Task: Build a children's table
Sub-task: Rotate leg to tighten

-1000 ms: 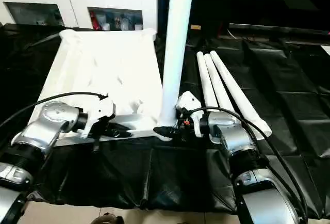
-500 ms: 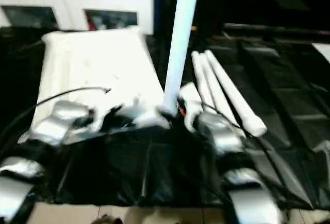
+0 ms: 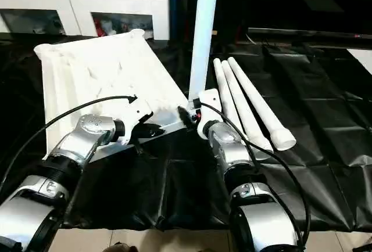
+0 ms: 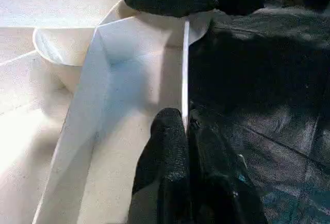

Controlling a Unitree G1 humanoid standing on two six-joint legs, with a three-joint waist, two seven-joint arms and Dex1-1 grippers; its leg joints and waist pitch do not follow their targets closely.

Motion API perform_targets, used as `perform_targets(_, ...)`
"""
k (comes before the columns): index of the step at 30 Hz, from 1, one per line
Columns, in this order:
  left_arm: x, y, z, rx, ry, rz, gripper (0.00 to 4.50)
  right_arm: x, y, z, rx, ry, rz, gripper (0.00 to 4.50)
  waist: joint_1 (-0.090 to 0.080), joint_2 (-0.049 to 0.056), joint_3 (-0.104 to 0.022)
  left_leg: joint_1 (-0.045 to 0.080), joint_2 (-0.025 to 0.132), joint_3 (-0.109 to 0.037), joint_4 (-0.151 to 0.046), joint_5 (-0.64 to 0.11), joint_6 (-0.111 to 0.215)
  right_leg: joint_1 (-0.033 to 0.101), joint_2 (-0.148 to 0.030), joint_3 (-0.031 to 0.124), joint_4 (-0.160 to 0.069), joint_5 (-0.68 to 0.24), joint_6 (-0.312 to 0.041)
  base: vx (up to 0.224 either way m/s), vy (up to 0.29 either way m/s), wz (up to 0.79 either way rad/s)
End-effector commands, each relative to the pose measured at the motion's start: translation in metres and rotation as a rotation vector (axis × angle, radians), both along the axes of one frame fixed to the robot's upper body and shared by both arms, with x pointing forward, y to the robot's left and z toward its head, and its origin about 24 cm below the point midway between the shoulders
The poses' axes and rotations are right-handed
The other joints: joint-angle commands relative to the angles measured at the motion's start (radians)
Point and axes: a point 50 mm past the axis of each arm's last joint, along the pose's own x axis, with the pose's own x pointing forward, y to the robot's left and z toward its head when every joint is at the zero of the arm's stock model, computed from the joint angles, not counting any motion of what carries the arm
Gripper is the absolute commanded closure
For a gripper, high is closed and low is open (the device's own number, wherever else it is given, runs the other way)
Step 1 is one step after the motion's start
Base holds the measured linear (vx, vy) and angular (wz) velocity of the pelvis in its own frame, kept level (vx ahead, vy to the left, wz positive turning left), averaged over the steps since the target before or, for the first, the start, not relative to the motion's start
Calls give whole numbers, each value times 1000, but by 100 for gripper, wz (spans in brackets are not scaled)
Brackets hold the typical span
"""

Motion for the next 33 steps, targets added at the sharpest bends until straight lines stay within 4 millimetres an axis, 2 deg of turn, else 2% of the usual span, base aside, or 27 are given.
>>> perform_targets(1,-2,-17,13,-71,-64,-104,450,-8,30,3,11,-10,222,43,-1,0,-62,9,47,-34,-73,-299,2,42,-91,45,-89,-324,-172,0,0,0)
perform_targets(2,-4,-15,14,-70,-65,-135,450,-10,27,3,7,-13,256,43,-1,0,-62,9,47,-34,-73,-299,2,42,-91,45,-89,-324,-172,0,0,0)
perform_targets(4,-8,-11,13,-67,-50,-179,450,-12,22,3,1,-17,307,43,2,1,-64,14,48,-30,-68,-271,12,41,-89,46,-83,-262,-193,0,0,0)
perform_targets(5,-11,-7,13,-59,-42,-219,450,-14,17,3,-1,-17,351,43,5,6,-66,15,48,-27,-65,-254,16,41,-88,46,-80,-232,-203,0,0,0)
perform_targets(7,-14,-1,12,-45,-29,-255,450,-17,12,4,-1,-17,418,43,12,10,-69,13,51,-24,-62,-225,27,44,-83,44,-71,-156,-222,0,0,0)
perform_targets(8,-17,4,12,-39,-13,-287,450,-22,7,5,-5,-16,502,43,13,8,-73,13,51,-21,-58,-202,35,45,-79,42,-62,-90,-239,0,0,0)
perform_targets(9,-18,5,11,-38,-10,-291,450,-23,7,5,-7,-15,514,43,15,13,-73,12,51,-21,-57,-193,44,45,-79,40,-59,-49,-251,0,0,0)
perform_targets(11,-20,10,11,-31,5,-320,450,-27,1,6,-12,-7,595,43,17,17,-72,12,51,-21,-56,-194,49,47,-80,40,-59,-33,-260,0,0,0)
perform_targets(13,-23,15,11,-24,23,-341,450,-32,-3,6,-21,10,669,43,18,19,-72,14,52,-22,-58,-213,42,48,-79,39,-60,-51,-264,0,0,0)
perform_targets(14,-24,17,11,-22,30,-349,450,-33,-4,6,-30,17,695,58,19,27,-71,15,52,-24,-58,-222,37,48,-80,38,-60,-63,-265,0,0,0)
perform_targets(15,-25,19,10,-19,37,-356,450,-35,-6,5,-43,24,723,68,20,28,-68,17,52,-24,-60,-250,25,46,-81,39,-66,-107,-264,0,0,0)
perform_targets(16,-25,20,10,-18,41,-359,450,-36,-6,5,-50,27,737,68,20,24,-66,18,52,-24,-62,-267,19,47,-81,39,-70,-140,-257,0,0,0)
perform_targets(17,-26,21,10,-15,45,-366,450,-38,-8,4,-62,35,760,76,21,27,-66,20,52,-24,-62,-274,15,45,-82,40,-71,-156,-255,0,0,0)
perform_targets(20,-27,23,9,-11,53,-378,450,-40,-10,4,-80,47,797,98,22,27,-64,21,53,-25,-64,-292,3,44,-84,42,-76,-213,-243,0,0,0)
perform_targets(22,-27,23,10,-12,55,-382,450,-41,-10,4,-79,50,805,115,24,26,-66,21,53,-26,-64,-280,3,44,-83,42,-75,-203,-242,0,0,0)
perform_targets(23,-27,24,10,-15,60,-388,450,-41,-11,5,-68,54,815,120,25,20,-67,21,53,-25,-63,-268,6,45,-83,41,-73,-188,-245,0,0,0)
perform_targets(25,-28,24,11,-21,67,-392,450,-42,-10,6,-53,62,827,143,26,17,-68,19,53,-24,-61,-249,14,46,-81,41,-69,-163,-249,0,0,0)
perform_targets(26,-28,24,11,-22,68,-392,450,-42,-10,6,-50,65,830,143,27,19,-69,18,53,-24,-60,-239,19,45,-82,41,-67,-150,-251,0,0,0)
perform_targets(27,-27,23,11,-24,64,-384,450,-42,-9,5,-43,68,829,158,27,13,-69,18,53,-23,-60,-231,23,45,-82,40,-67,-144,-251,0,0,0)
perform_targets(28,-27,23,11,-25,61,-379,450,-42,-9,5,-39,68,824,163,29,16,-68,19,53,-23,-60,-230,24,44,-83,40,-67,-147,-252,0,0,0)
perform_targets(30,-24,21,11,-26,51,-349,450,-41,-7,5,-17,65,793,168,31,9,-68,19,53,-23,-59,-225,26,44,-86,41,-68,-170,-245,0,0,0)
perform_targets(31,-19,16,12,-42,29,-291,450,-35,-3,3,-9,50,678,175,31,2,-66,19,54,-22,-61,-226,24,42,-86,41,-70,-195,-237,0,0,0)
perform_targets(33,-14,10,15,-67,11,-238,450,-29,0,1,-15,40,556,177,24,5,-62,20,52,-26,-65,-249,3,39,-91,43,-77,-263,-222,0,0,0)
